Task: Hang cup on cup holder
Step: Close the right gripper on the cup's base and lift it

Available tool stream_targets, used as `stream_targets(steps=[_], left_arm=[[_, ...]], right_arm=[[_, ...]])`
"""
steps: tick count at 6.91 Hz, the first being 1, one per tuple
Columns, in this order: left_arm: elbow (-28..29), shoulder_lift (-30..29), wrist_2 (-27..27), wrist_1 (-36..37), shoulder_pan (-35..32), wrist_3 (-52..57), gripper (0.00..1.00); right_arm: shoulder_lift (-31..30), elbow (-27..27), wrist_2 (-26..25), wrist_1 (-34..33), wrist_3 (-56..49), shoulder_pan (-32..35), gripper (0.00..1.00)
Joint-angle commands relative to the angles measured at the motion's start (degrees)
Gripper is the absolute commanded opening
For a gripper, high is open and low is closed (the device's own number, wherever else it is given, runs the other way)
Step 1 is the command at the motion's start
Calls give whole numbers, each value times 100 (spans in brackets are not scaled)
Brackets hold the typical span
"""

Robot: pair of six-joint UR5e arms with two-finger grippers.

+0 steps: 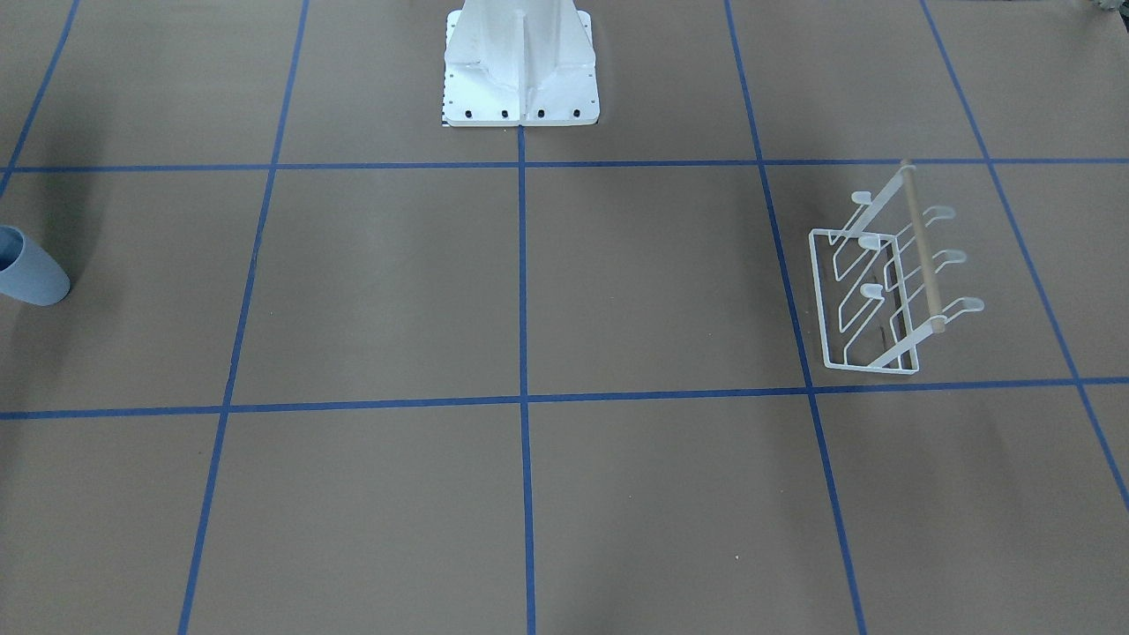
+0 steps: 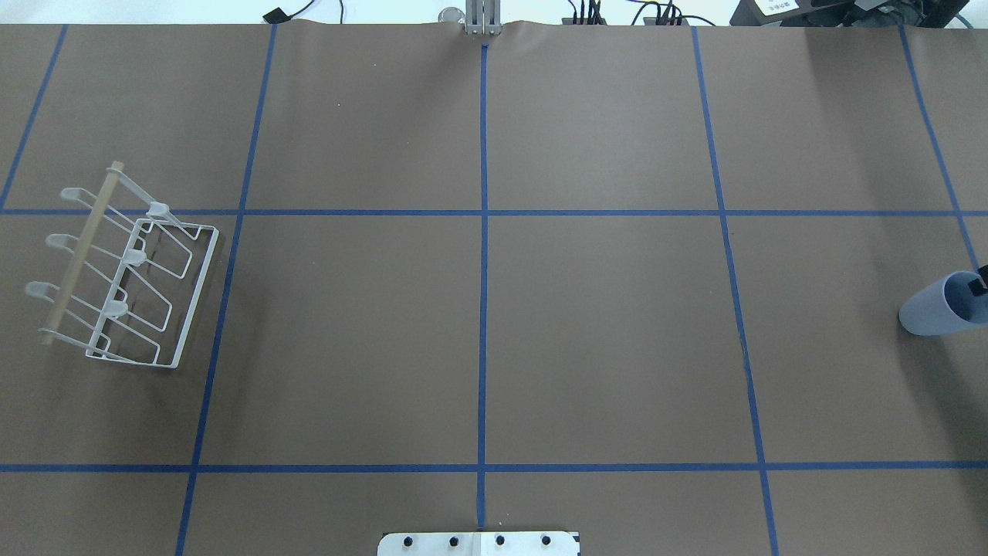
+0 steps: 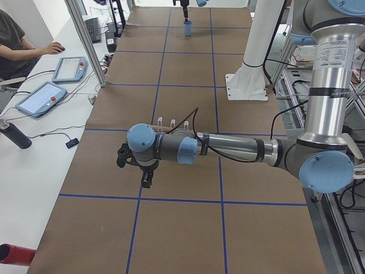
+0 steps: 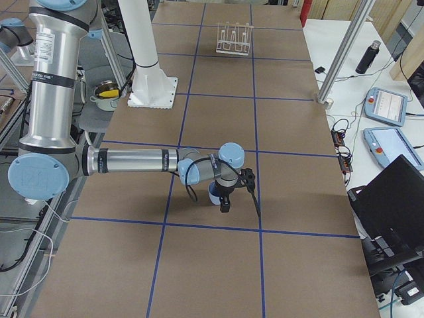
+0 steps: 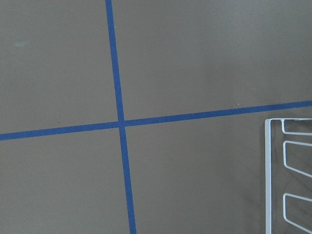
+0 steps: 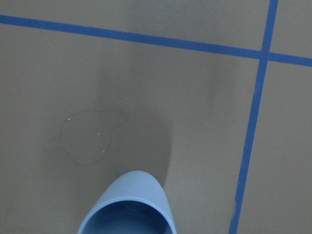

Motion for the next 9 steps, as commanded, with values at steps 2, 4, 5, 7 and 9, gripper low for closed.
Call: stream_targets(steps=[2,4,5,7,9], left_arm=[[4,6,0,0,0,0,98],[4,6,0,0,9,0,98],[4,6,0,0,9,0,98],[13,6,9,0,9,0,98],[118,-2,0,-35,35,0,98]], right_arm=[[-4,-309,109,49,78,-192,95],[57,-310,135,40,183,-254,0],[66,-319,127,6,183,-254,0],[66,-302,144,31,183,-254,0],[101,178,266,-38,201,-211,0]])
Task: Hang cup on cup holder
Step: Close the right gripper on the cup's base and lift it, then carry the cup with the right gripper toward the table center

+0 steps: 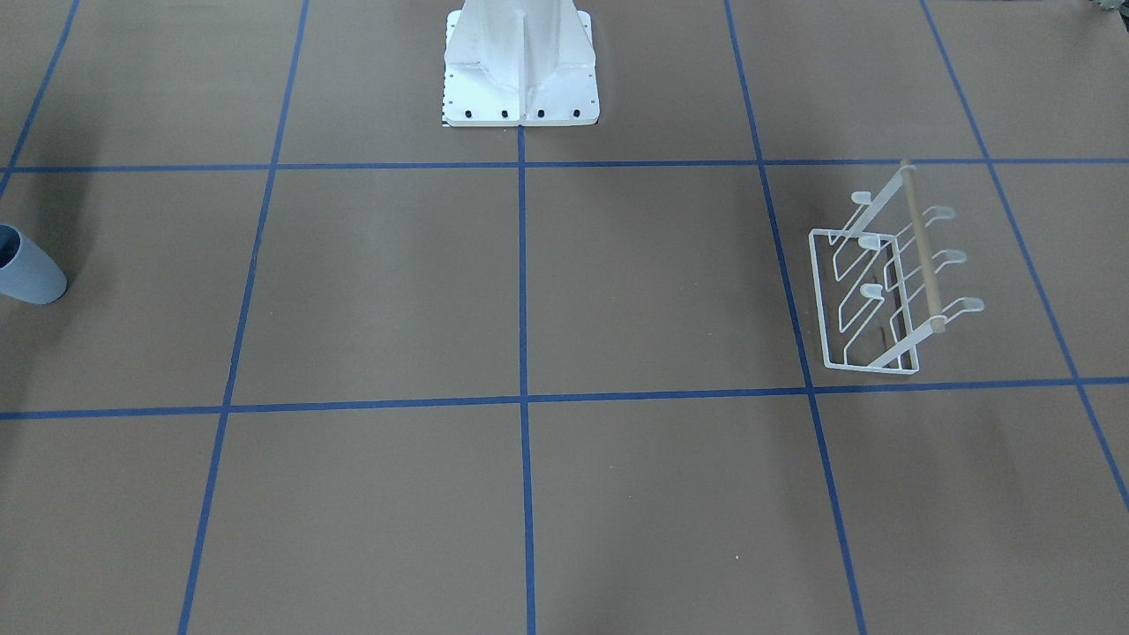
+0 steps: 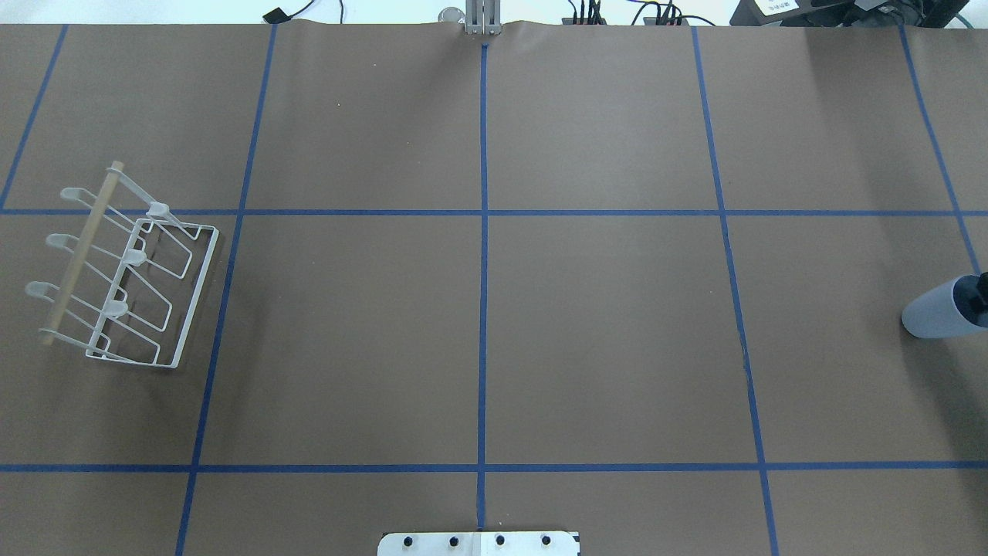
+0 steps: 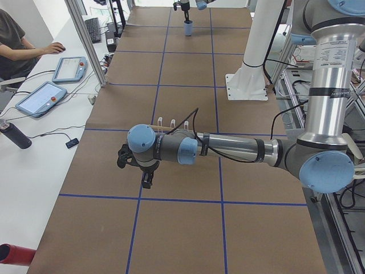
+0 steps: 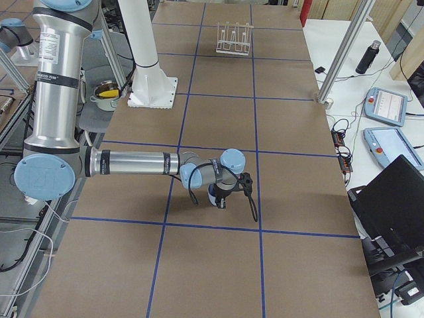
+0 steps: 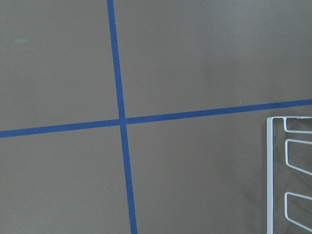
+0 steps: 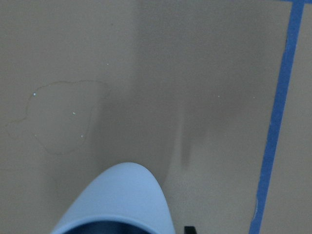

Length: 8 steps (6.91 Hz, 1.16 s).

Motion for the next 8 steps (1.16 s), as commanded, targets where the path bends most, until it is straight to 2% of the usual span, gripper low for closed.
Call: stream_targets(steps=[1,2,3,4,5,6,7,8], left_arm=[[64,19,-54,-113,18,0,98],[64,19,-63,-114,26,0,98],[11,-24,-90,-227,35,0,98],[37,-16,-342,-733,53,-9,98],[81,-7,-640,-1217,70,-9,98],[81,-7,-643,-1778,97,-26,98],[81,-16,-644,-2028,123,-183,98],[90,-51,-609,-2204,132,-585,98]], right_arm=[[44,614,374,-277,57,399,0],[70,739,656,-332,83,507,0],[366,688,1094,-315,562,499,0],[630,678,1811,-271,1402,499,0],[694,696,2323,-271,1602,499,0],[877,670,2903,-271,1613,499,0],[1018,756,2969,-262,1674,499,0],[1203,714,2474,-10,1666,499,0]])
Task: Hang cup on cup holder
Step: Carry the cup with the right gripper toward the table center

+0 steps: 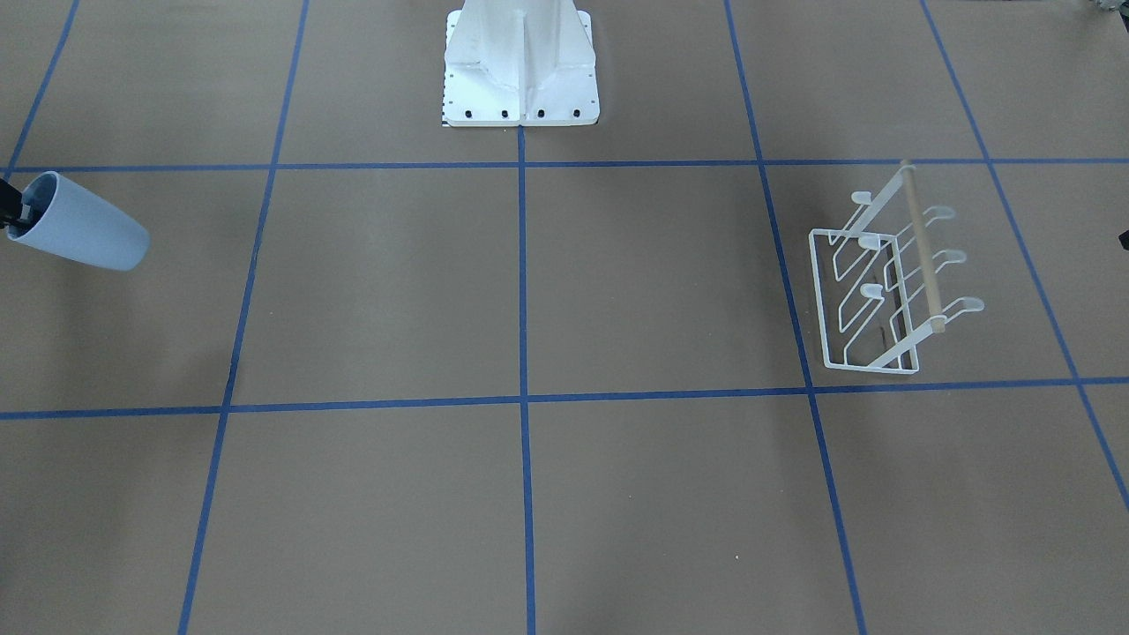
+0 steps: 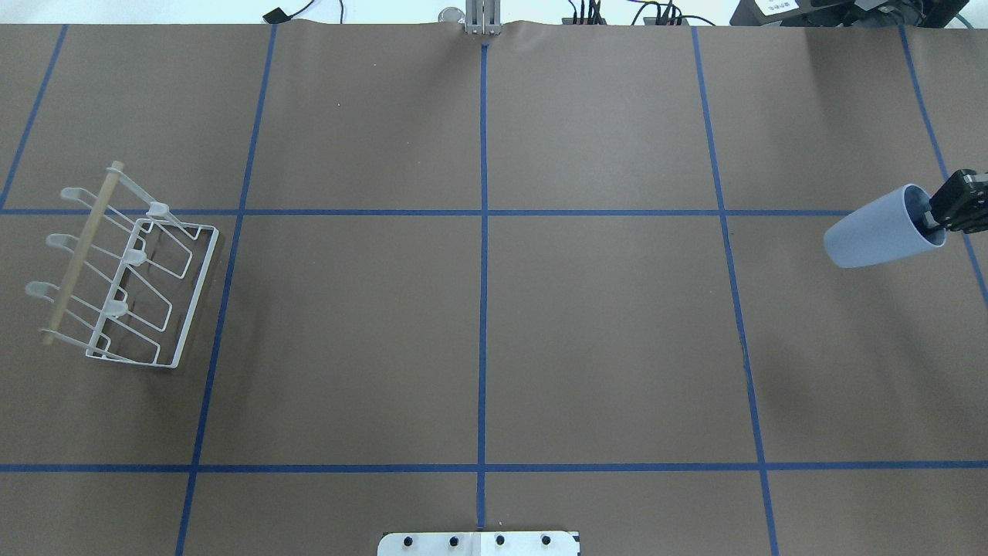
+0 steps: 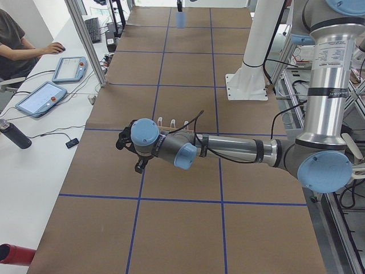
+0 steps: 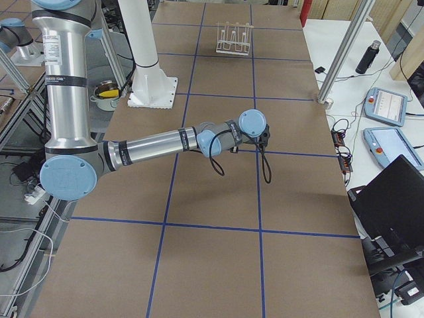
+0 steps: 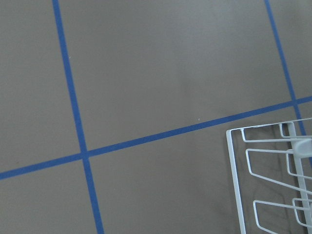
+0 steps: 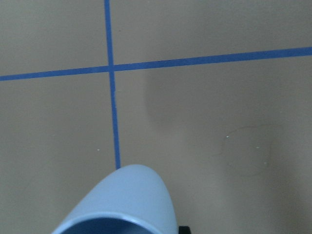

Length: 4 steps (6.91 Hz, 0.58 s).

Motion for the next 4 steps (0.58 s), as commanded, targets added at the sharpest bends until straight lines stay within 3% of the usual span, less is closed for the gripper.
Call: stream_targets(steps=[1,3,4], left_arm=[[17,-82,32,-395,36,-550,98],[70,-135,32,-396,62,-560,98],[114,-196,41,-396,62,-560,98]], right_arm=[[347,-35,-1518,568,48,-121,0],[445,-219,-3324,1786,842,-341,0],[445,-472,-3568,2777,1918,-508,0]])
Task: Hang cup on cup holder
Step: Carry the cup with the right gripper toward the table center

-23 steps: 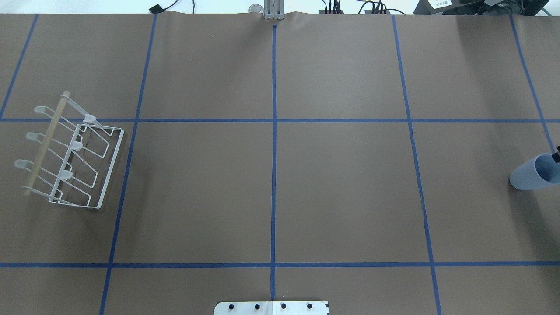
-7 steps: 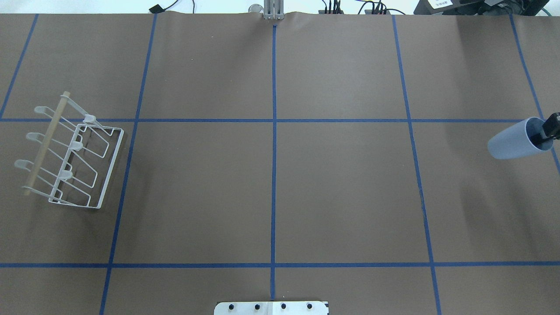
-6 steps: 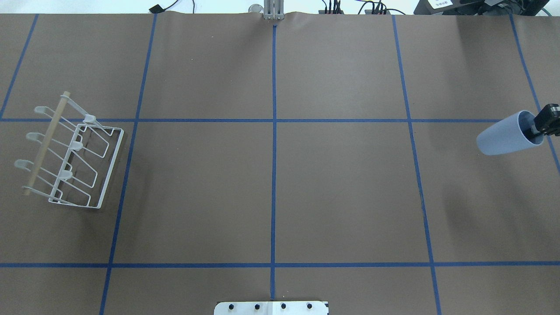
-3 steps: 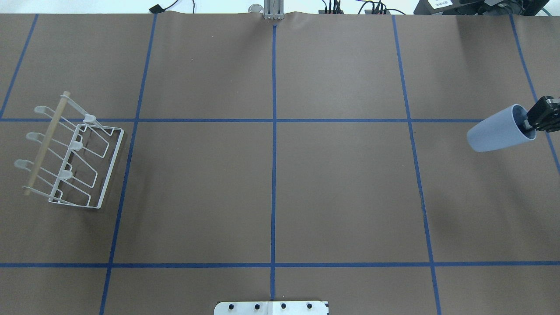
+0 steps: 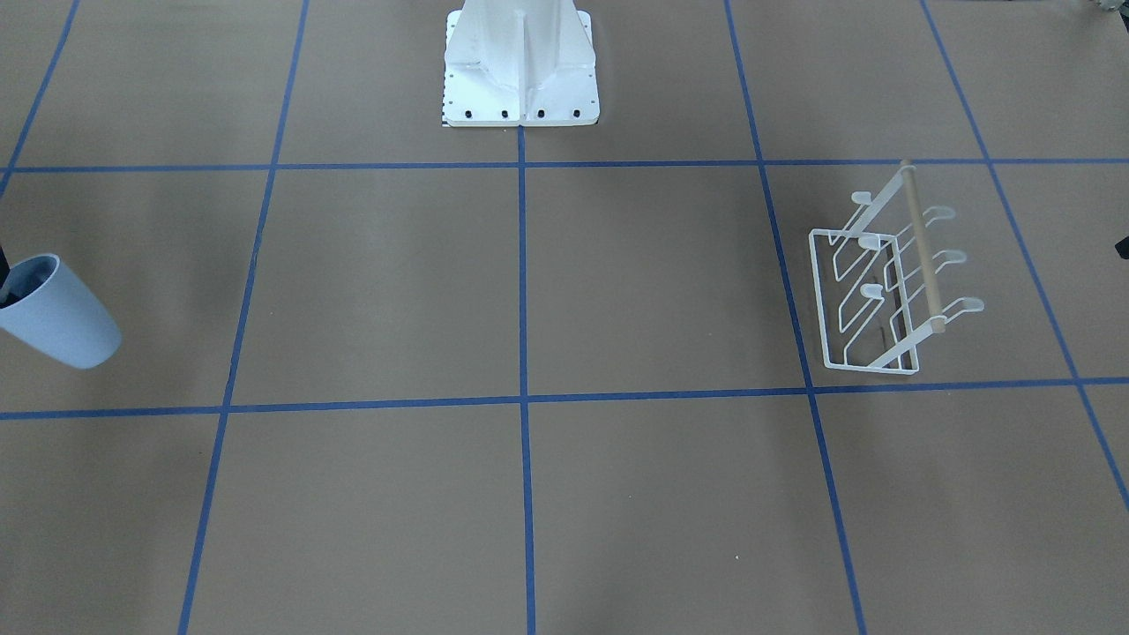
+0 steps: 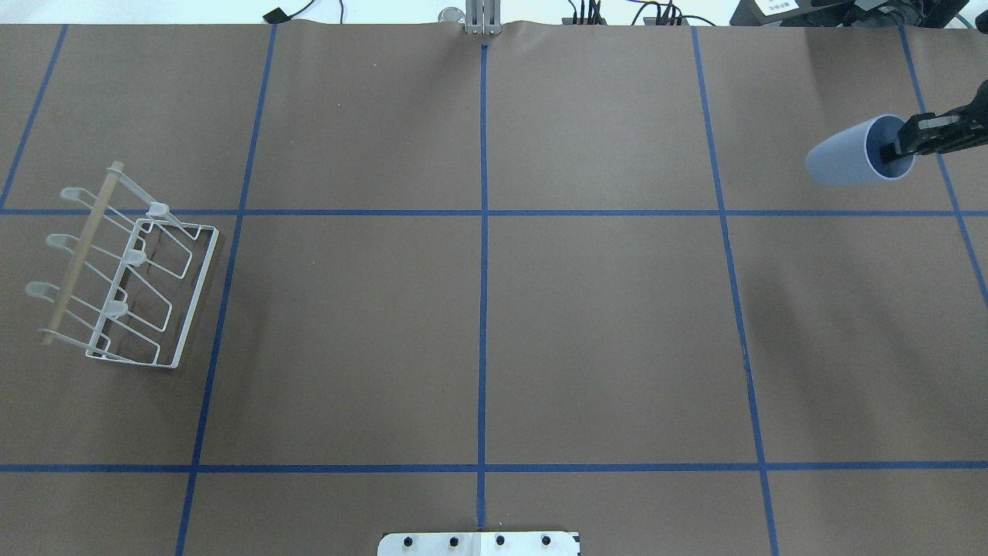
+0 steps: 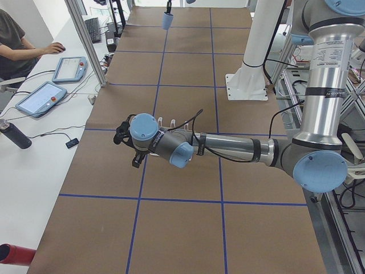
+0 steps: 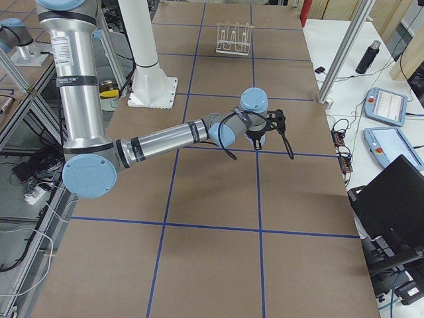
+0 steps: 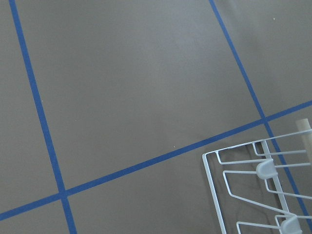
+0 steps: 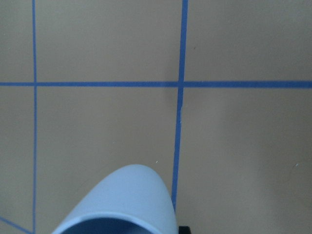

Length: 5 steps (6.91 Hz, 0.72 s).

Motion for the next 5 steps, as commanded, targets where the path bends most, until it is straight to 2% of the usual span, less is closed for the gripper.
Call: stream_targets(steps=[1,2,3,4,5], left_arm=[[83,-121,16,-8,5,-23,98],[118,-304,8,-16,74,-432,98],[118,-498,8,-199,240,-1332,98],[118,-656,8,-688,433,-2498,98],[118,-1023,8,-1207,679,-4137,98]], right_arm=[[36,-424,-631,2115,2346,-365,0],[106,-417,-631,2760,3490,-619,0],[237,-365,-596,3115,4354,-821,0],[386,-373,-578,3475,5103,-1050,0],[466,-373,-578,3914,5693,-1287,0]])
